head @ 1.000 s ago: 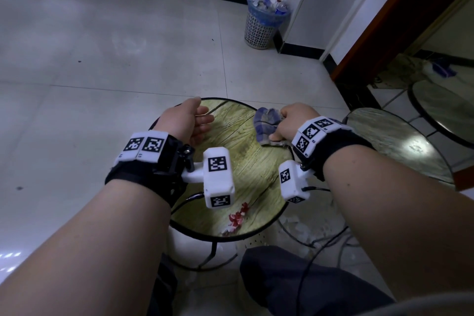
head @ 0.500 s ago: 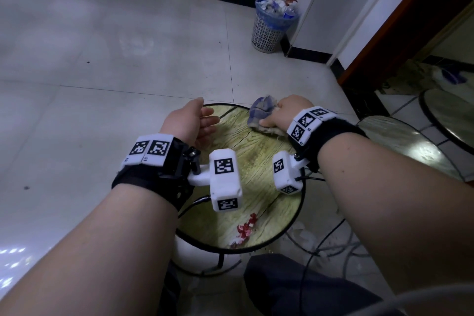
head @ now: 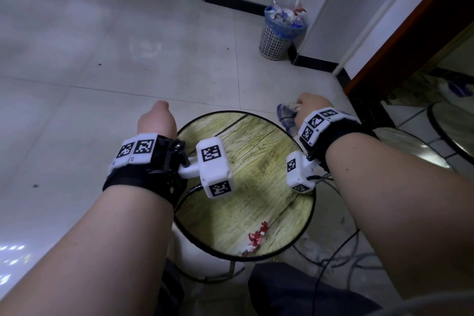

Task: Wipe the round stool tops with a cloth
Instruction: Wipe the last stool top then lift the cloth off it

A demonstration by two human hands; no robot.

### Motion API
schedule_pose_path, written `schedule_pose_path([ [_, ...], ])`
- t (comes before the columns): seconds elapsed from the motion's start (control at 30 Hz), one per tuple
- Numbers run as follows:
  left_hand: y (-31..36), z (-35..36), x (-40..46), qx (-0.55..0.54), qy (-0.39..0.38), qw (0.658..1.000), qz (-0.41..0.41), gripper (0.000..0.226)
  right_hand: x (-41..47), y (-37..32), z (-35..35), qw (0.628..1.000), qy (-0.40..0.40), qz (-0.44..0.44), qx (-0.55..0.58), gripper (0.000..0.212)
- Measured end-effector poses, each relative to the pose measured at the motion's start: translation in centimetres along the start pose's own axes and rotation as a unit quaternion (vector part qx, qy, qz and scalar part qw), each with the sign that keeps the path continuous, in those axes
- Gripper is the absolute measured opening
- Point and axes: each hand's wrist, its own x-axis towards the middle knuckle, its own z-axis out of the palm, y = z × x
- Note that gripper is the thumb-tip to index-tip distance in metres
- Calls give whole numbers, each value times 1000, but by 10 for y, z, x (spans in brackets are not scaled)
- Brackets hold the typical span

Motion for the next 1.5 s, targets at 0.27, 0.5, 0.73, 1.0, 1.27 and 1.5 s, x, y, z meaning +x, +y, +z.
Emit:
schedule_pose_path([
  [0.27, 3, -6, -5, 1, -100, 994, -55, 47, 9, -31, -6, 991, -116, -31, -58, 40],
  [0.5, 7, -13, -4, -14, -104, 993, -57, 42, 7, -57, -12, 980, -147, -89, -97, 42],
  [0.73, 8, -21, -3, -66, -109, 987, -101, 48, -1, -83, -14, 978, -136, -145, -59, 42],
  [1.0, 11, -33, -8, -76, -133, 982, -113, 49, -3, -108, 1, 974, -98, -200, -26, 48],
  [1.27, 22, -61, -3, -104, -99, 983, -114, 46, -19, -136, 0, 965, -108, -238, 1, 42],
  [1.5, 29, -89, 1, -110, -89, 982, -123, 43, -38, -176, 17, 949, -129, -286, 23, 42],
])
